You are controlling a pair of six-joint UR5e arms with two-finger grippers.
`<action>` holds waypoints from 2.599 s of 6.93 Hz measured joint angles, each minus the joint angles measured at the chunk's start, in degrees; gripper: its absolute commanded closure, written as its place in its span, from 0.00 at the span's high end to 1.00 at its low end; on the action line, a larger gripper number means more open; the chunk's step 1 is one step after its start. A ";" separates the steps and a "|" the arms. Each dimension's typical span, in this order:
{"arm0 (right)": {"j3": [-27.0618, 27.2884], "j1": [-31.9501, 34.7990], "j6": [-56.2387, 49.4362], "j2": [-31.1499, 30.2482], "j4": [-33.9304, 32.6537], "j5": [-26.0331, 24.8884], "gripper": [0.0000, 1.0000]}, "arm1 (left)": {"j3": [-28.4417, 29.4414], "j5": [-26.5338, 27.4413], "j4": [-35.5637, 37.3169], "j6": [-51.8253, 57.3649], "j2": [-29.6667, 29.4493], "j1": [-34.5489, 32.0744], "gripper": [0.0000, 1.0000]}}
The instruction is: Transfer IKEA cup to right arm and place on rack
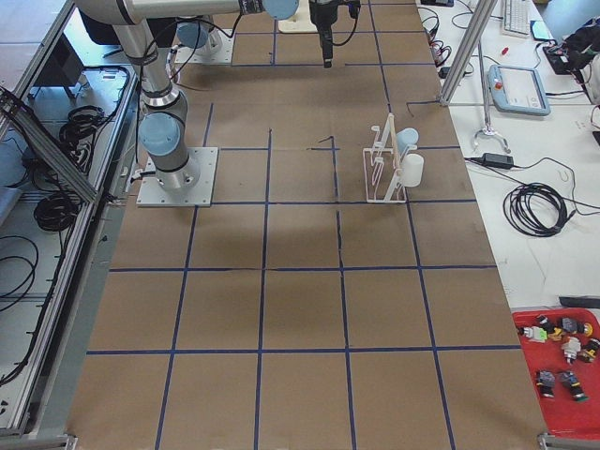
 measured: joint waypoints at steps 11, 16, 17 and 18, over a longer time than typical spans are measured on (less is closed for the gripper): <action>1.86 -0.77 -0.01 -2.16 0.76 -0.07 1.00 | -0.07 -0.83 0.00 0.09 0.00 -0.06 0.99; 2.16 -0.85 0.04 -2.32 0.81 0.08 1.00 | -0.09 -0.86 0.00 0.09 0.00 -0.06 0.99; 2.17 -0.85 0.00 -2.25 0.81 0.04 1.00 | -0.09 -0.86 0.00 0.09 0.00 -0.06 0.99; 2.20 -0.84 -0.02 -2.22 0.81 0.00 1.00 | -0.12 -0.86 0.00 0.11 0.00 -0.06 0.99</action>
